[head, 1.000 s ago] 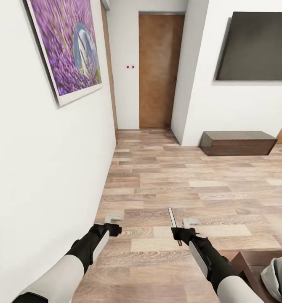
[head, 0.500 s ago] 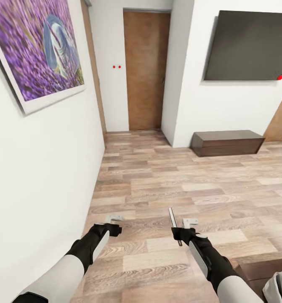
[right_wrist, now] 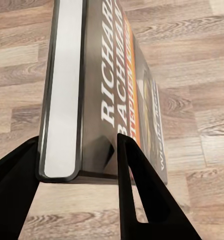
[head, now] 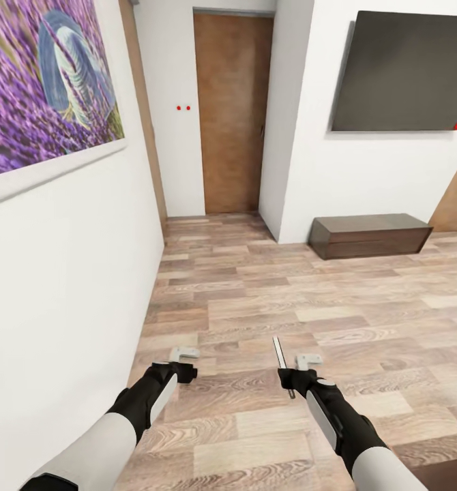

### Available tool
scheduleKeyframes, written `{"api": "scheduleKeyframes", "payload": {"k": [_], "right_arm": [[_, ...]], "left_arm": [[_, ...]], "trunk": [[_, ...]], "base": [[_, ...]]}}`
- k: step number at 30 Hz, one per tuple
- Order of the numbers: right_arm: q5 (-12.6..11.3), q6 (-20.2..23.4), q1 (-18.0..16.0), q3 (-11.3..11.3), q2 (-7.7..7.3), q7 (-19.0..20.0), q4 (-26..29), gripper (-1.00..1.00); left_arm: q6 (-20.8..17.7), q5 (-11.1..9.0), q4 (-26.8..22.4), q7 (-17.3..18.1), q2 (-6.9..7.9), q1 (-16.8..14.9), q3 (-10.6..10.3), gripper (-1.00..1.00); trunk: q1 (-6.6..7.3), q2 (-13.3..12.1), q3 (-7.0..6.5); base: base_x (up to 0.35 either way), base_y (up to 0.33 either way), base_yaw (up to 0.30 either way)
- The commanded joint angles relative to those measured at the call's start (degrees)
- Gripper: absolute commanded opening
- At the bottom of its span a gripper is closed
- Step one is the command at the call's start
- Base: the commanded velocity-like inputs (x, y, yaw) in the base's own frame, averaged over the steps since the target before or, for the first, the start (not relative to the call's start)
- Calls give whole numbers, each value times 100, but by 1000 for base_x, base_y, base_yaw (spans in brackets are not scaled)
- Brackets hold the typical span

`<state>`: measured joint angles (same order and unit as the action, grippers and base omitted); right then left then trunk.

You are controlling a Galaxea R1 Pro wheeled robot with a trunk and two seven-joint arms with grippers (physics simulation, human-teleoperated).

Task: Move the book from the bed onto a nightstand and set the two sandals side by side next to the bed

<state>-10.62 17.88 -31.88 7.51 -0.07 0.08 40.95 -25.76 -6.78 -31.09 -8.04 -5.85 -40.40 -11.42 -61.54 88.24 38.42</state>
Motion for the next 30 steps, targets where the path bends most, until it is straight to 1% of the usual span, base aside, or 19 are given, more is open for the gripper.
{"api": "scheduleKeyframes", "payload": {"k": [1,30], "right_arm": [[-40,28,-3,4,-2,1,10,-100],[-45,26,-3,1,-2,6,13,-100]], "left_arm": [[-26,-61,-9,-49,5,-3,-35,100],[-26,-61,-2,-49,6,-3,-28,100]], "trunk": [[-3,3,5],[-3,3,5]], "base": [[338,0,-2],[338,0,-1]]}}
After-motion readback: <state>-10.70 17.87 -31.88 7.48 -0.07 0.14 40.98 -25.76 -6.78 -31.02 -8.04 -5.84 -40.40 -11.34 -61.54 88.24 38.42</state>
